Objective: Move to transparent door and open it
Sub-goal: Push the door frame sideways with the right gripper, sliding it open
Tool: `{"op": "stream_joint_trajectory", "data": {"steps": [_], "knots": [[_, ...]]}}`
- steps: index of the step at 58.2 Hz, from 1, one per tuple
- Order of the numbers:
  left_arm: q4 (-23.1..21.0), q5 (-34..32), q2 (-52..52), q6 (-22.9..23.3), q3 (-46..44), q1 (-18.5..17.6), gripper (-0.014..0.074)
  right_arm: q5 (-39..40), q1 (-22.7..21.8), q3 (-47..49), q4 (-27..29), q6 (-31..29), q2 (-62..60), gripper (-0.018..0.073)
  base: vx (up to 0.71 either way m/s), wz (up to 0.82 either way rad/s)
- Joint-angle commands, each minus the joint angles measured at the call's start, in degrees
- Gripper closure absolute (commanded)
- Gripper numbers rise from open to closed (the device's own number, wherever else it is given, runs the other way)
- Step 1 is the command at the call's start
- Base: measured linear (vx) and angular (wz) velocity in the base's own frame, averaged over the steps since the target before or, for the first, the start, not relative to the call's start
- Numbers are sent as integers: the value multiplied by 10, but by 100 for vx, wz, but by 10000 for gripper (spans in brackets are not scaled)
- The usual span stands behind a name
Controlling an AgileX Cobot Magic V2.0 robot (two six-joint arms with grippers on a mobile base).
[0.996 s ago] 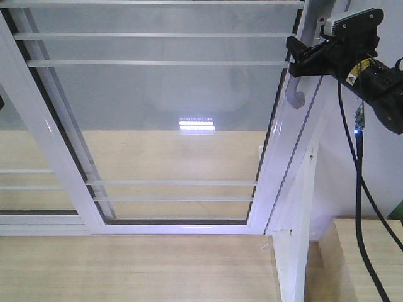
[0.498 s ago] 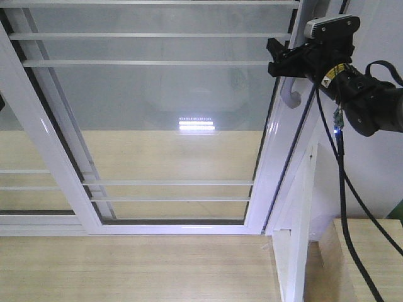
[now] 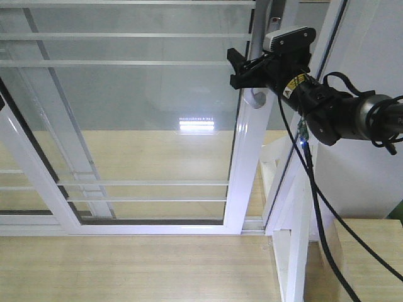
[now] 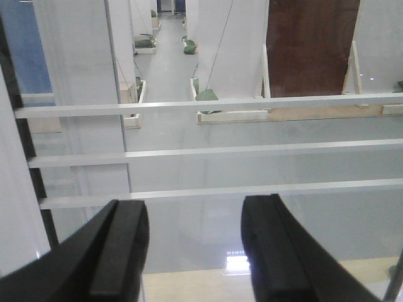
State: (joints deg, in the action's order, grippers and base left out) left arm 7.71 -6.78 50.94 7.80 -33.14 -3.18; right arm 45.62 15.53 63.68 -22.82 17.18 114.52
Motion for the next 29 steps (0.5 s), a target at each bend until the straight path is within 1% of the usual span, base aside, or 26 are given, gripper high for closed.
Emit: {"op": "stream_joint_trajectory", "data": {"steps": [1,10,14,20,29], "knots": [[-5,-37,-3,2,-20,-3,130,54,23,6,-47,1,-27,17,0,0],[-5,-20,-3,2,-20,-3,130,70,51,6,-60,2,-27,17,0,0],[-5,-20,-3,1,-20,-3,130,78,65,6,-74,2,-27,17,0,0],[-5,-20,1,1,-20,-3,130,72,84,5,-85,2,-38,17,0,0],[-1,-22,32,1,-20,-3,130,40,83,3,-70,22,-88,17,0,0]]}}
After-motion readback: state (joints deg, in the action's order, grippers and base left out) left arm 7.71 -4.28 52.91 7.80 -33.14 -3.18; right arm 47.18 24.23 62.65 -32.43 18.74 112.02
